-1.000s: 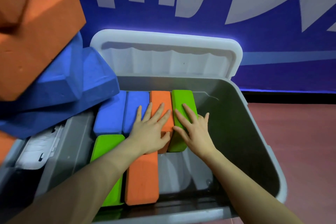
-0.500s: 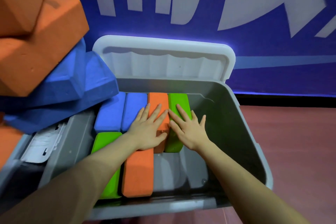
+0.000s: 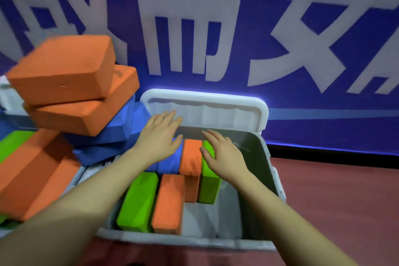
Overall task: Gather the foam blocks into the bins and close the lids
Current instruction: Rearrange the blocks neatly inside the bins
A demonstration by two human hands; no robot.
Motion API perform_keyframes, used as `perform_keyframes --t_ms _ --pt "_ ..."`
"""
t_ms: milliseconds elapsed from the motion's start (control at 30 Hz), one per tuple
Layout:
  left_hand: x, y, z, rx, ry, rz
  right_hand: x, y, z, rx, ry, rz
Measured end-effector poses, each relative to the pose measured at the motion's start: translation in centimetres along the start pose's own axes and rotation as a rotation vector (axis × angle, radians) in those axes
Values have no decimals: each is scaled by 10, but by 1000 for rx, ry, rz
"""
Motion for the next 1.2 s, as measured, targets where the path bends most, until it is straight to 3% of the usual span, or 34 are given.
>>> perform_keyframes --t_ms 333,633,800,967,1100,1200 --pt "-65 136 35 263 211 -72 -113 66 -67 133 310 -55" --pt "-169 148 58 194 407 -155 -189 43 -118 97 366 -15" --pt "-205 144 38 113 348 -183 -213 19 -140 125 323 -50" --pt "-222 138 25 88 285 -148 -223 -3 -151 134 282 -351" --pt "-223 132 28 147 282 -67 -232 -11 -145 246 220 -459" --pt "-221 136 34 311 180 -35 -237 -8 -144 285 208 -416"
Point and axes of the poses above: each hand's wrist, its own z-axis away from the middle knuckle, its own y-axis out of the back of the hand, x = y × z, the point moved 4 cm from there along -z, towards the middle knuckle, and after that the axes turned 6 degrees about y, right-handed, at the moved point
